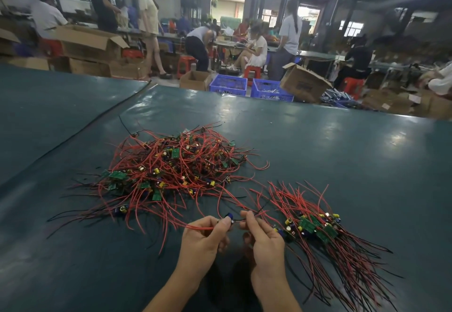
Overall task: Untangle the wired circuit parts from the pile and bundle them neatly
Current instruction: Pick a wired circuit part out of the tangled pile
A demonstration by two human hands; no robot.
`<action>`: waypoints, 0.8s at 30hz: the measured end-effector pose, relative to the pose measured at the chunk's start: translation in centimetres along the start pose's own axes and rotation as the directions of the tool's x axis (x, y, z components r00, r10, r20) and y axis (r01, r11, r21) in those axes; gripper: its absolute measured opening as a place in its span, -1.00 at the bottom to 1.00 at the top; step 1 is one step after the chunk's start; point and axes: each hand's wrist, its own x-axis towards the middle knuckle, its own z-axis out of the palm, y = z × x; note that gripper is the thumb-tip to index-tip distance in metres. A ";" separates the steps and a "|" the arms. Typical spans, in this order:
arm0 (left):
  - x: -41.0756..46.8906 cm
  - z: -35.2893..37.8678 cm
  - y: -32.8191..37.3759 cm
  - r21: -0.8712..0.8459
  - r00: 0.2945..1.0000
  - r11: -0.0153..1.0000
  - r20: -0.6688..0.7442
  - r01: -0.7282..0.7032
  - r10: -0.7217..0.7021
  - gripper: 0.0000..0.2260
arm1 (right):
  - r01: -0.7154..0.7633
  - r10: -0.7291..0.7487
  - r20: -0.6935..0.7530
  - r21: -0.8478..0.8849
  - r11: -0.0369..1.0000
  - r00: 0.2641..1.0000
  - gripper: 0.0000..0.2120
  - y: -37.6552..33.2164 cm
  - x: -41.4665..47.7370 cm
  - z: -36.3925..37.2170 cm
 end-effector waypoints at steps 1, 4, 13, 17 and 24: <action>0.1 -0.1 0.0 0.015 1.000 1.000 0.009 -0.016 0.016 -0.78 | 0.001 0.000 -0.038 0.031 1.000 0.999 -0.78 -0.2 0.5 -0.4; 0.4 -0.2 -0.1 0.059 0.999 0.997 0.034 -0.044 0.042 -0.74 | 0.011 0.006 -0.108 0.158 0.987 0.994 -0.77 -1.0 1.6 -1.8; 0.2 -0.5 0.4 -0.075 0.998 0.997 0.065 -0.013 0.017 -0.76 | 0.128 -0.124 0.051 -0.067 0.990 0.991 -0.67 0.2 0.5 -0.9; 0.1 -0.5 0.4 0.034 0.990 0.998 0.134 -0.045 0.040 -0.75 | 0.216 -0.188 0.163 -0.182 0.959 0.969 -0.78 0.9 -0.5 0.3; 0.4 -0.5 0.6 0.060 0.987 0.994 0.137 -0.096 0.087 -0.73 | 0.190 -0.188 -0.043 0.041 0.981 0.981 -0.79 -1.1 0.9 -2.1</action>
